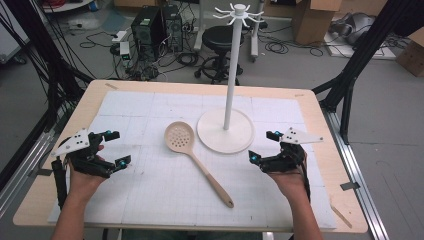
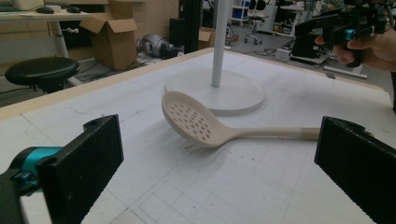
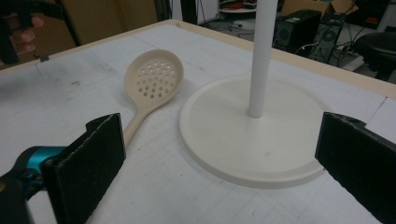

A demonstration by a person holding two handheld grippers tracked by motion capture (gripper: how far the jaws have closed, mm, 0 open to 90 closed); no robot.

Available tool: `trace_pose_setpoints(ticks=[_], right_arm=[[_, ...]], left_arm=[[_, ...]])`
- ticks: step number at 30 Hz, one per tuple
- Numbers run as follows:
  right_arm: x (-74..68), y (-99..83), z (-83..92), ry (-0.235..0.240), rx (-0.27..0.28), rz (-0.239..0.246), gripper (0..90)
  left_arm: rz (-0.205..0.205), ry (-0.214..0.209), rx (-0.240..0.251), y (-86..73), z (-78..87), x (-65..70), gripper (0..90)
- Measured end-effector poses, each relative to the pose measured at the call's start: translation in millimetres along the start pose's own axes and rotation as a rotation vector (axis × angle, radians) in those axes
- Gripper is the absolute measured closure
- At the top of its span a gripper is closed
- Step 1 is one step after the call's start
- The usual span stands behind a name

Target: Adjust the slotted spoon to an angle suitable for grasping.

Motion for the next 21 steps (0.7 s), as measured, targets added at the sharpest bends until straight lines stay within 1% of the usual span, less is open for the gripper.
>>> trace_pose_setpoints(ticks=[3, 6, 8, 11, 15, 18, 21], right_arm=[[0.2, -3.1, -1.9, -0.005, -0.014, 0.005, 0.6], [-0.9, -4.6, -2.2, -0.010, -0.011, 0.001, 0.7], [-1.8, -3.9, -1.9, -0.013, -0.013, 0.003, 0.7], [-4.6, -2.4, -1.2, -0.014, -0.010, 0.006, 0.7], [-6.7, -6.2, -3.8, -0.016, -0.031, 0.009, 0.7], [-7.6, -8.0, -5.4, -0.020, -0.041, 0.009, 0.8], [-9.6, -9.0, -7.5, -0.018, -0.047, 0.005, 1.3]], left_arm=[[0.003, 0.000, 0.004, 0.5, 0.4, 0.2, 1.6], [0.002, 0.016, 0.005, 1.1, 1.0, -0.4, 1.6], [-0.006, 0.013, 0.015, 3.3, 1.7, -0.1, 1.6], [-0.004, 0.013, 0.019, 4.1, 1.7, -0.8, 1.6], [-0.006, 0.015, 0.019, 4.7, -0.4, -2.9, 1.6], [-0.013, 0.010, 0.021, 7.0, -1.4, -2.7, 1.6], [-0.030, 0.009, 0.012, 9.9, -3.2, -0.9, 1.6]])
Point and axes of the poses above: each handheld gripper's, and its own axes: z roughly backward along the jaws, y roughly out of its top, x roughly to its right, the point moved 8 cm from there along -z, roughly forward along the jaws, and after that the axes turned 9 degrees about -y, right-handed, at the moved point
